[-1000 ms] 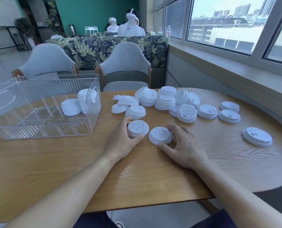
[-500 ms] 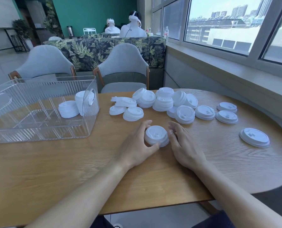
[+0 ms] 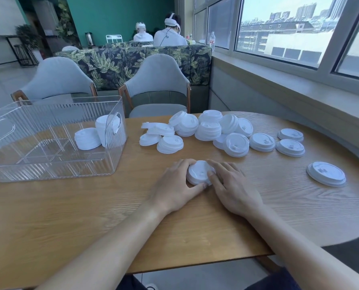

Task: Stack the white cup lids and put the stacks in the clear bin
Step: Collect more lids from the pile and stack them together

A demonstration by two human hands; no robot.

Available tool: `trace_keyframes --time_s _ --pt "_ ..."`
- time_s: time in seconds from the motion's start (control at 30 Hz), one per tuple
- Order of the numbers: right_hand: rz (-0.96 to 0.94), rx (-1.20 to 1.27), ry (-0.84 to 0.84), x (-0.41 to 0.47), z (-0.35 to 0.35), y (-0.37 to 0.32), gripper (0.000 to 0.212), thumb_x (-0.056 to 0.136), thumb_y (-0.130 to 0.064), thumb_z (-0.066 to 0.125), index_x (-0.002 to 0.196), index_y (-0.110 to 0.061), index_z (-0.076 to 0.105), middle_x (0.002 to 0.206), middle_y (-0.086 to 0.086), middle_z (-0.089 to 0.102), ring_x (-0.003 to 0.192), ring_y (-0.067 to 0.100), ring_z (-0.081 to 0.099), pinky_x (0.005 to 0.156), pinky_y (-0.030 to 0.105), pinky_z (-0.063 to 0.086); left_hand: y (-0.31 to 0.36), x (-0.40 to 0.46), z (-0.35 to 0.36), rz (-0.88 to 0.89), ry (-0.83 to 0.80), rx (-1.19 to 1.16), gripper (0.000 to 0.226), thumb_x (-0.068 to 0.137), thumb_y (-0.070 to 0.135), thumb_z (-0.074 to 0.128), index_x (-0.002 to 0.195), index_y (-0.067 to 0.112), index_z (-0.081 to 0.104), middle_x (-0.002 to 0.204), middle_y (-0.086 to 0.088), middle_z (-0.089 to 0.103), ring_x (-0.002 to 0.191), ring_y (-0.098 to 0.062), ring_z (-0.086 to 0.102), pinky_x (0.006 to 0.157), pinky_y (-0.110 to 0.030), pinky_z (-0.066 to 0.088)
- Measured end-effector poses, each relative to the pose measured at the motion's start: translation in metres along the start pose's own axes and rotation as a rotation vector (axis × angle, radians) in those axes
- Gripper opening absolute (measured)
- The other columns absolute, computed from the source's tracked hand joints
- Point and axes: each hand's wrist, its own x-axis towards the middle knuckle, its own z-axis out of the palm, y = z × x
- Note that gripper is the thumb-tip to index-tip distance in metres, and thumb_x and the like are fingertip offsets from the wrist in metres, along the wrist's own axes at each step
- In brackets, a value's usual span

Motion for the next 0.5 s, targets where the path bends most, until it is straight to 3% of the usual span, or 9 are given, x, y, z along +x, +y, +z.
trace_keyframes --time_s 0.27,0.5 --pt "0.011 -0.036 -0.008 0.0013 -0.0001 -0.0024 0.049 0.106 -0.044 0.034 0.151 -0.029 0.043 0.147 -0.018 0.048 0.139 0.005 0.028 0.115 0.028 0.023 0.0037 0.0012 -0.0027 0.010 -0.006 0.026 0.069 0.083 0.064 0.071 0.140 0.029 0.054 0.134 0.019 0.057 0.126 -0.003 0.046 0.107 -0.033 0.042" --pt "0.015 0.003 -0.015 0.0030 -0.0004 -0.0004 0.050 0.104 -0.049 0.036 0.148 -0.030 0.047 0.147 -0.020 0.048 0.140 0.004 0.026 0.117 0.032 0.025 0.0069 0.0007 -0.0039 0.036 -0.021 0.053 0.068 0.086 0.064 0.068 0.142 0.028 0.052 0.138 0.017 0.055 0.128 -0.005 0.044 0.110 -0.032 0.038"
